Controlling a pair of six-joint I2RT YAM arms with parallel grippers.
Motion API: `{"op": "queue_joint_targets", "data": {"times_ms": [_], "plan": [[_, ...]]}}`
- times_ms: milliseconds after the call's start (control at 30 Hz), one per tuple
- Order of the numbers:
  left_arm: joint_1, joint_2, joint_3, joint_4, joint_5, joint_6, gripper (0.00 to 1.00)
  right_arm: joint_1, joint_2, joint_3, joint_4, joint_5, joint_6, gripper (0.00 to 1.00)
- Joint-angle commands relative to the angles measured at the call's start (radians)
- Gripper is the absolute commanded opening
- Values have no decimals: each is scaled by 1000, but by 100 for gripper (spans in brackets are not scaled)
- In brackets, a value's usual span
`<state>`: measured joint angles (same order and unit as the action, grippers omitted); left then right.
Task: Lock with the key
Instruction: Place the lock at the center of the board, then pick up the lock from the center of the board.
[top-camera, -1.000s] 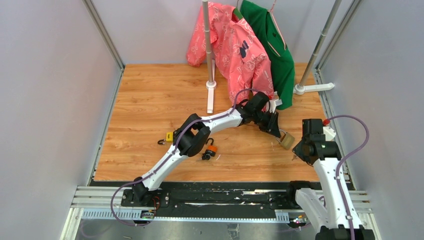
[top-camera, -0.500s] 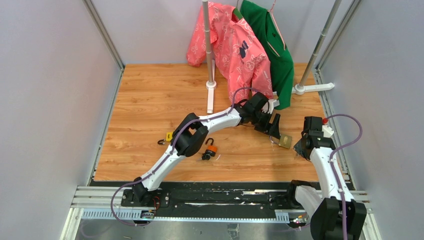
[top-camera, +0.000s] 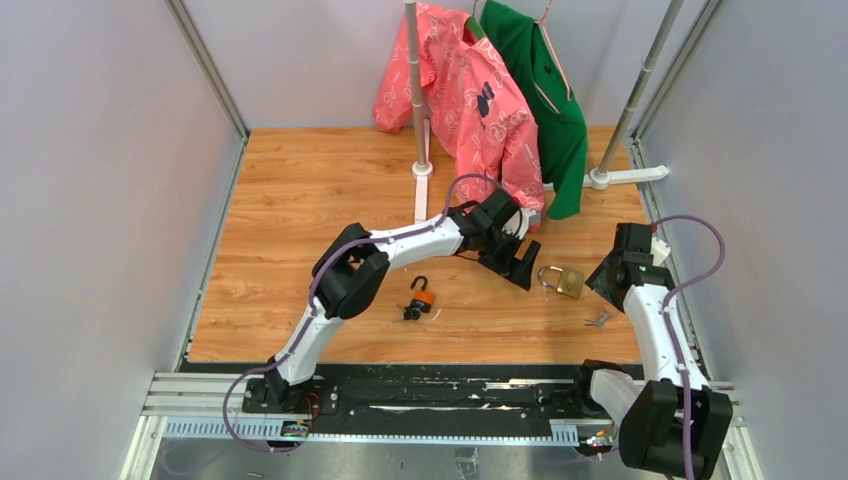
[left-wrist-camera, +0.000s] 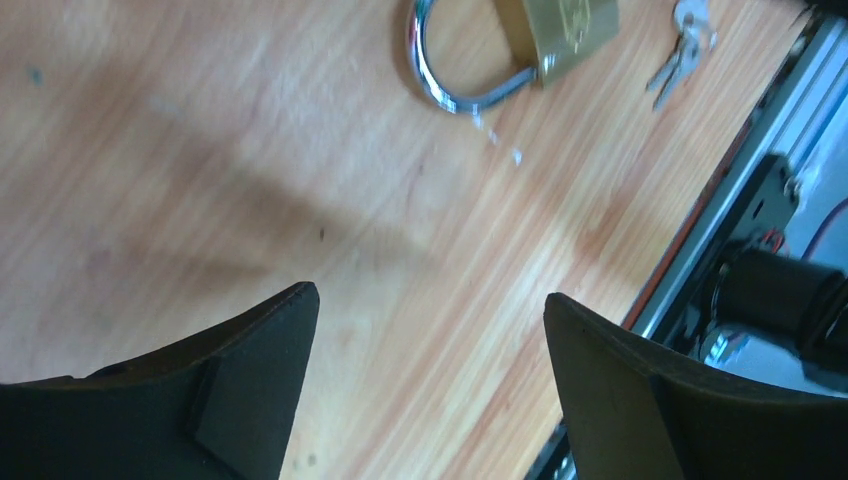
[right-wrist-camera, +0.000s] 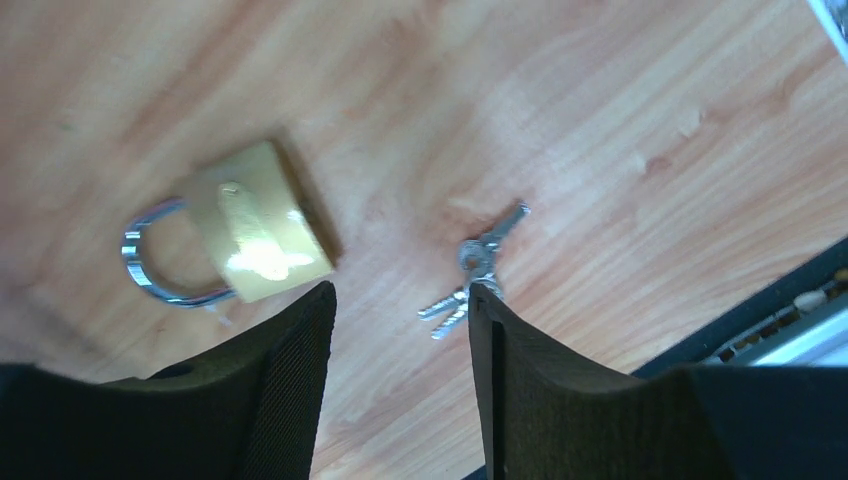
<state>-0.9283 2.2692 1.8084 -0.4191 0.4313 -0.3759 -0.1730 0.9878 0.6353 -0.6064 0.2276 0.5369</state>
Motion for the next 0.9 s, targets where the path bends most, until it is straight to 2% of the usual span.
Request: {"op": "queue_joint_targets", "data": {"times_ms": [0, 167, 300, 400, 500, 600, 700, 800, 867], "plan": [[-31, -150, -107, -57, -82, 81, 88, 17, -39, 129, -63, -81, -63, 54], [-41, -384, -334, -117, -187, 117, 88, 213, -136, 167, -110, -109, -64, 55], [-41, -556, -493, -189, -272, 122, 88, 396, -220, 128, -164, -104, 6, 57], [-39, -699, -583, -251, -356, 110, 88, 584, -277, 77, -151, -74, 101, 58], [-16, -819, -648, -301, -408, 77, 89, 822, -263, 53, -126, 28, 195, 58], [67, -930, -708, -346, -408, 22, 89, 1098, -147, 88, -77, 194, 235, 58], [189, -1058, -761, -377, -428, -28, 89, 1291, 96, 194, -32, 314, 228, 63], [291, -1153, -782, -422, -471, -75, 90, 1344, 363, 358, -46, 329, 247, 66], [329, -1189, -775, -454, -509, -99, 90, 1339, 540, 502, -147, 333, 350, 71]]}}
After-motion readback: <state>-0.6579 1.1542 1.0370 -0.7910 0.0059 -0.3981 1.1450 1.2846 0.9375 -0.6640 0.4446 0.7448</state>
